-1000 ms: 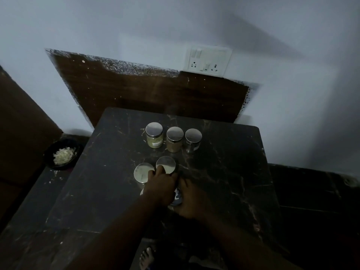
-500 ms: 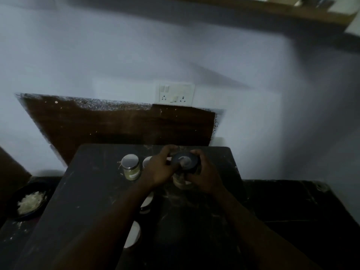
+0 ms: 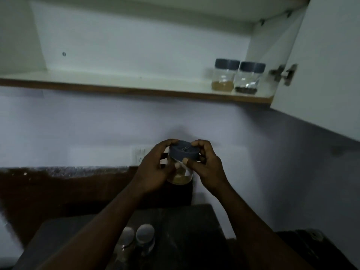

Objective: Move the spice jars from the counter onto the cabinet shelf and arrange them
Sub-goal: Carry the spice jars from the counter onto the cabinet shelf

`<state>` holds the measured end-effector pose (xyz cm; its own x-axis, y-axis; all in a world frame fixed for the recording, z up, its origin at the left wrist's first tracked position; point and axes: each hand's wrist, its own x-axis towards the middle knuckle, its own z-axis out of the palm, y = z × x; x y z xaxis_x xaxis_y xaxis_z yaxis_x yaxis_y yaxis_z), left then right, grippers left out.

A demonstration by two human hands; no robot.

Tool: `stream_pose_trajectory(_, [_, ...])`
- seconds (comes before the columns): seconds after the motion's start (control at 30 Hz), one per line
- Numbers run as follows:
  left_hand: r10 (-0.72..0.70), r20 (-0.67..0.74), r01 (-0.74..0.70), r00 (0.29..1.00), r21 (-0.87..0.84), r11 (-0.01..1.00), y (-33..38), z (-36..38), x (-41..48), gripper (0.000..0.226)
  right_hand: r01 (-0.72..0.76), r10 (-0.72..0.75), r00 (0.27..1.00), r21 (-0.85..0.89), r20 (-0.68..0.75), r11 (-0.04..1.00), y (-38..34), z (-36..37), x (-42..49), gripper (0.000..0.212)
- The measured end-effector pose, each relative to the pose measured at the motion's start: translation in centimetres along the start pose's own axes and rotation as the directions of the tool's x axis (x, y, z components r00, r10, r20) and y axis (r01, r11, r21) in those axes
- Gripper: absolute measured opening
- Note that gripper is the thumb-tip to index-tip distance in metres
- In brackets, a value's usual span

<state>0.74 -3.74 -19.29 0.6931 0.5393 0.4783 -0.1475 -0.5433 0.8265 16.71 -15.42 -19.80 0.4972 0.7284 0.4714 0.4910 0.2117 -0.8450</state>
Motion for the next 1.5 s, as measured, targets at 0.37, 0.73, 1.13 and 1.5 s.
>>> stream_pose_trajectory(0.37, [0.332, -0.133, -0.305, 0.934, 0.189, 0.933, 10.0, -0.1, 13.2, 0.056, 0.249, -0.270, 0.956, -0.171, -0.115, 0.953, -10.1, -6.8, 11.7, 0.038])
stream_pose_trajectory(0.73, [0.341, -0.221, -0.265, 0.914, 0.310, 0.913, 13.3, 0.0, 21.0, 0.056, 0.263, -0.362, 0.911, -0.398, -0.196, 0.879, -12.9, -9.5, 20.1, 0.038])
stream_pose_trajectory(1.13, [0.391, -0.263, -0.214, 0.882, 0.515, 0.830, 13.7, -0.6, 26.8, 0.044, 0.283, -0.416, 0.903, -0.579, -0.109, 0.765, -14.8, -10.0, 25.8, 0.018])
stream_pose_trajectory(1.5, [0.291, -0.124, -0.172, 0.949, 0.572, 0.802, 11.0, 0.2, 28.5, 0.074, 0.239, -0.383, 0.923, -0.725, -0.037, 0.646, -12.2, -9.0, 25.2, 0.062])
